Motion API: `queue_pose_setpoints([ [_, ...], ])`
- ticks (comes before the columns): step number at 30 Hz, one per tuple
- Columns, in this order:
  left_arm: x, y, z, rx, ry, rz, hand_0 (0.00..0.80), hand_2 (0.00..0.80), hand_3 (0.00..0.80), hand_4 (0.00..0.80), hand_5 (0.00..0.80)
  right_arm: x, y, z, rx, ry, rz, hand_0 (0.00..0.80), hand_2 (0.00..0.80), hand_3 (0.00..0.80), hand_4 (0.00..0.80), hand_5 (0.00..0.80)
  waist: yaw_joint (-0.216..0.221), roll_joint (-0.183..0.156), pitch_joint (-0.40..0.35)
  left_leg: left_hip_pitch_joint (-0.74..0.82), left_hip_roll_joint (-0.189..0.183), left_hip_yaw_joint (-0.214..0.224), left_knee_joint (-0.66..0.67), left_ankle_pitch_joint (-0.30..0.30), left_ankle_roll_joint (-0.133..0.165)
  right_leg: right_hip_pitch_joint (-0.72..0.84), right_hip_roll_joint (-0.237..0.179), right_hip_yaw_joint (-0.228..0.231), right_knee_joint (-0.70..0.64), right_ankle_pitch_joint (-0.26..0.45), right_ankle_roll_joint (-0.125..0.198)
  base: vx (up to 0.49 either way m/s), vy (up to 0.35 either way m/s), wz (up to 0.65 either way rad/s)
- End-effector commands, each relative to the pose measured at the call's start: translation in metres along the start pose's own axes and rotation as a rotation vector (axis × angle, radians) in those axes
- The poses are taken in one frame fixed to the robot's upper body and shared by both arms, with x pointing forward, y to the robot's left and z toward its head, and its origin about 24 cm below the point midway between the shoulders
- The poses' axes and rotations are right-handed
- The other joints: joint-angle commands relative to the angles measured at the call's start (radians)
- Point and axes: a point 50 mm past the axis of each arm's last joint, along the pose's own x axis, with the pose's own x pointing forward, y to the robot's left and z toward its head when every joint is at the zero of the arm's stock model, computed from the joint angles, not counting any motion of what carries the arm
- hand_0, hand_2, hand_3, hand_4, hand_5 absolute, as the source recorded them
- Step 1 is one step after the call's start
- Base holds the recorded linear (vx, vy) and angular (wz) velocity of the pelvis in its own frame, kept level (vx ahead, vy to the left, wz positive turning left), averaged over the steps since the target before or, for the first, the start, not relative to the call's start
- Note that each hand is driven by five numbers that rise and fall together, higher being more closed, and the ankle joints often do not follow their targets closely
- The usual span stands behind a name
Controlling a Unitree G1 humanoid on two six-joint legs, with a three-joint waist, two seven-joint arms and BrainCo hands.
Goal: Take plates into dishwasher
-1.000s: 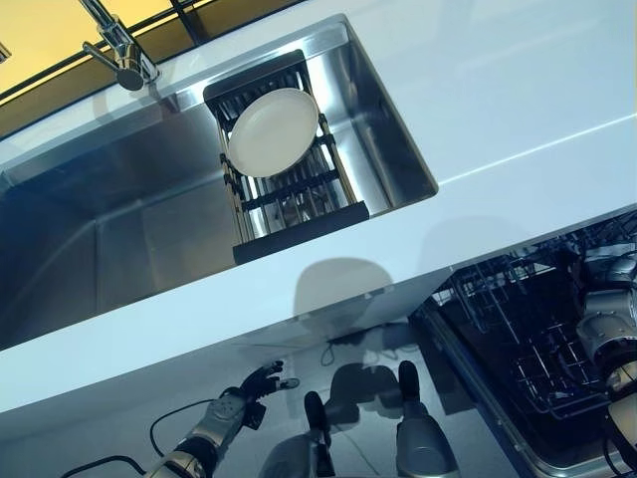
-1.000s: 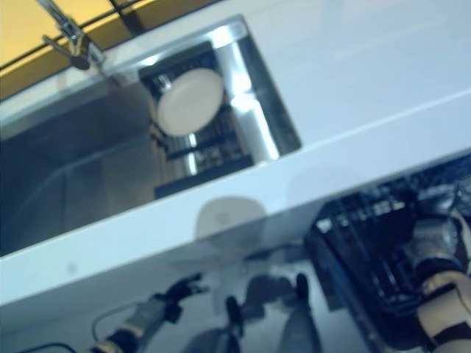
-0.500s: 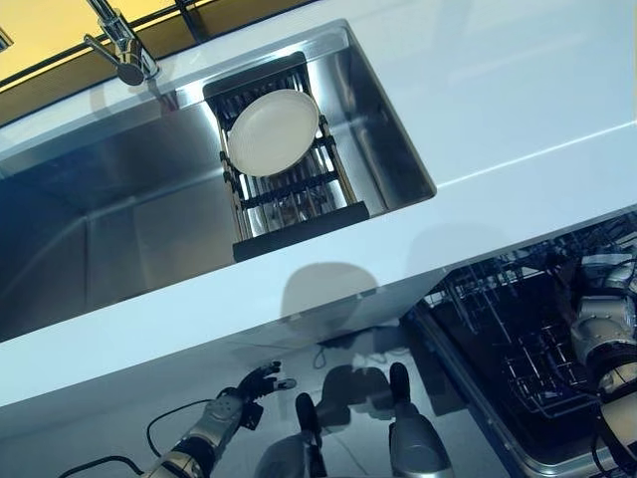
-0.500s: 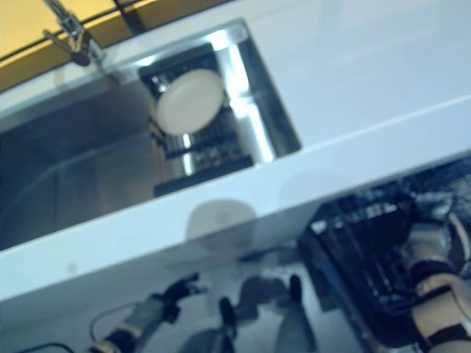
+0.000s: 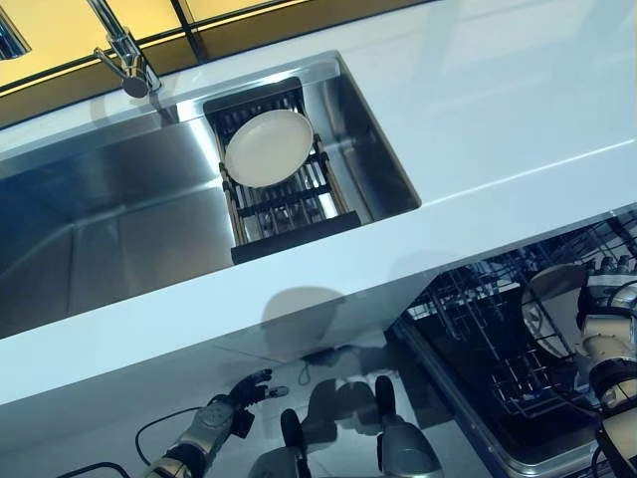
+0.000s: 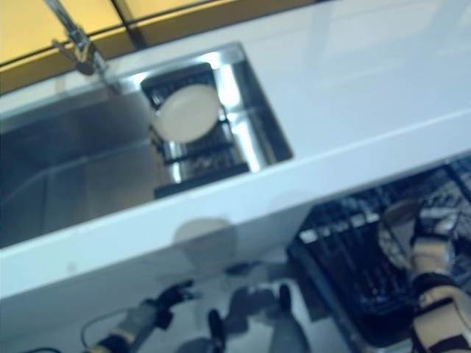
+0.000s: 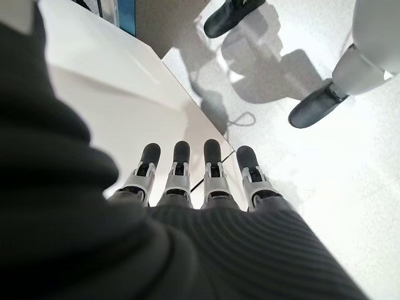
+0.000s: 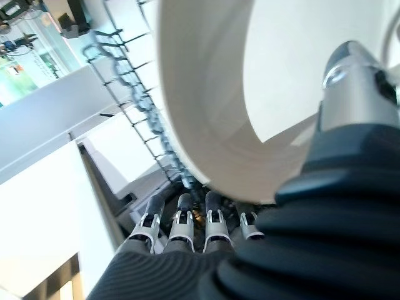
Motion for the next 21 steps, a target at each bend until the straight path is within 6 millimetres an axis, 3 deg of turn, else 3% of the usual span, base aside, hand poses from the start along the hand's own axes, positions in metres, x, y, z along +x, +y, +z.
queue_pose_setpoints([
  [1, -0.002, 0.012, -0.005, 0.053, 0.045, 0.014, 0.0, 0.0, 0.0, 0.0, 0.0, 0.004, -0.002, -0.02, -0.039, 0.083, -0.005, 0.0, 0.0, 0.0, 0.0, 0.0, -0.008, -0.074, -0.052, 0.042, 0.05, -0.019, -0.001, -0.038, 0.003, -0.005, -0.069, 0.082, -0.001, 0.005, 0.104, 0.039, 0.025, -0.03],
  [8, -0.005, 0.011, -0.014, 0.038, 0.075, 0.017, 0.0, 0.0, 0.0, 0.0, 0.0, 0.007, -0.009, -0.042, -0.058, 0.131, -0.031, 0.0, 0.0, 0.0, 0.0, 0.0, -0.016, -0.109, -0.082, 0.061, 0.062, -0.002, -0.001, -0.041, 0.003, 0.011, -0.055, 0.095, -0.001, 0.004, 0.106, 0.052, 0.025, -0.03],
  [16, -0.007, 0.014, -0.02, 0.001, 0.106, 0.043, 0.0, 0.0, 0.0, 0.0, 0.0, 0.011, -0.019, -0.087, -0.023, 0.233, -0.06, 0.0, 0.0, 0.0, 0.0, 0.0, -0.024, -0.15, -0.118, 0.079, 0.077, 0.007, -0.001, -0.039, 0.003, 0.035, -0.037, 0.101, -0.001, 0.003, 0.106, 0.039, 0.017, -0.04],
  [21, -0.005, 0.016, -0.015, -0.02, 0.108, 0.063, 0.0, 0.0, 0.0, 0.0, 0.0, 0.02, -0.053, -0.124, 0.113, 0.289, -0.143, 0.0, 0.0, 0.0, 0.0, 0.0, -0.022, -0.168, -0.135, 0.089, 0.082, 0.003, -0.001, -0.037, 0.001, 0.053, -0.031, 0.094, -0.001, 0.0, 0.102, 0.017, 0.027, -0.02],
])
